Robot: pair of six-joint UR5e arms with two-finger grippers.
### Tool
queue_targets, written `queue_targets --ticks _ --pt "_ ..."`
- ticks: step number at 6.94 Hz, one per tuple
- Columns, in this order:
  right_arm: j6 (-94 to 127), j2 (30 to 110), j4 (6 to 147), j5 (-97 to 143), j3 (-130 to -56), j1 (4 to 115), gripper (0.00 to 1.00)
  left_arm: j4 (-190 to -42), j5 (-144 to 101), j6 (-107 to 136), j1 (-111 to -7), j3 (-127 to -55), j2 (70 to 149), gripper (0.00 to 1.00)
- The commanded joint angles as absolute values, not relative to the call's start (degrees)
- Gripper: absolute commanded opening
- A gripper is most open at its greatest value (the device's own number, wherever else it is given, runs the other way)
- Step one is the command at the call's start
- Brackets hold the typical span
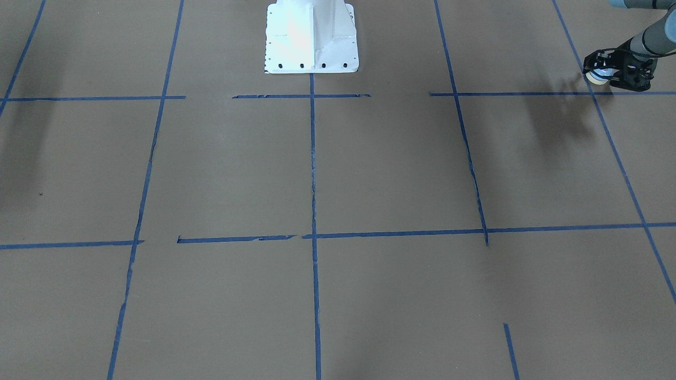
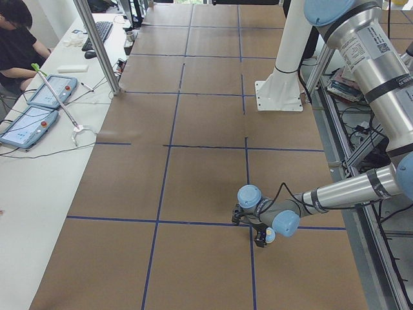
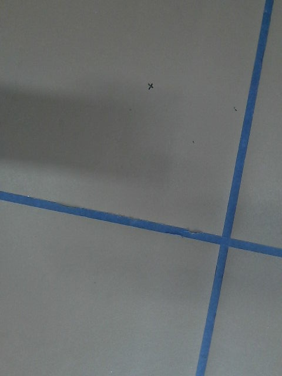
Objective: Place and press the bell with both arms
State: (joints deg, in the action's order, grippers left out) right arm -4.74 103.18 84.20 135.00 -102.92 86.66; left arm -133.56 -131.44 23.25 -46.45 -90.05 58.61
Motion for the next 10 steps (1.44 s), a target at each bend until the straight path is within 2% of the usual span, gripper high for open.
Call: queue_targets --ticks 1,2,4,7,10 --pt "-4.7 103.2 84.2 135.0 -102.9 86.7 1.0 -133.6 -130.2 23.1 -46.4 -90.0 58.4 0.5" --pt "-4.7 103.2 84.0 135.0 -102.9 86.7 1.0 -133.8 -130.2 22.9 -46.3 -90.1 58.4 0.3" --pt "-4.4 103.2 83.4 135.0 -102.9 86.7 1.0 -137.4 -130.3 23.1 -47.5 -91.9 57.5 0.09" --pt "-4.4 103.3 83.4 135.2 -102.9 86.7 1.0 -137.3 -130.3 24.9 -56.4 -97.5 60.9 0.06" --pt "-4.4 104.1 83.4 135.2 -103.4 86.7 1.0 -136.8 -130.3 34.8 -57.4 -100.6 67.2 0.05"
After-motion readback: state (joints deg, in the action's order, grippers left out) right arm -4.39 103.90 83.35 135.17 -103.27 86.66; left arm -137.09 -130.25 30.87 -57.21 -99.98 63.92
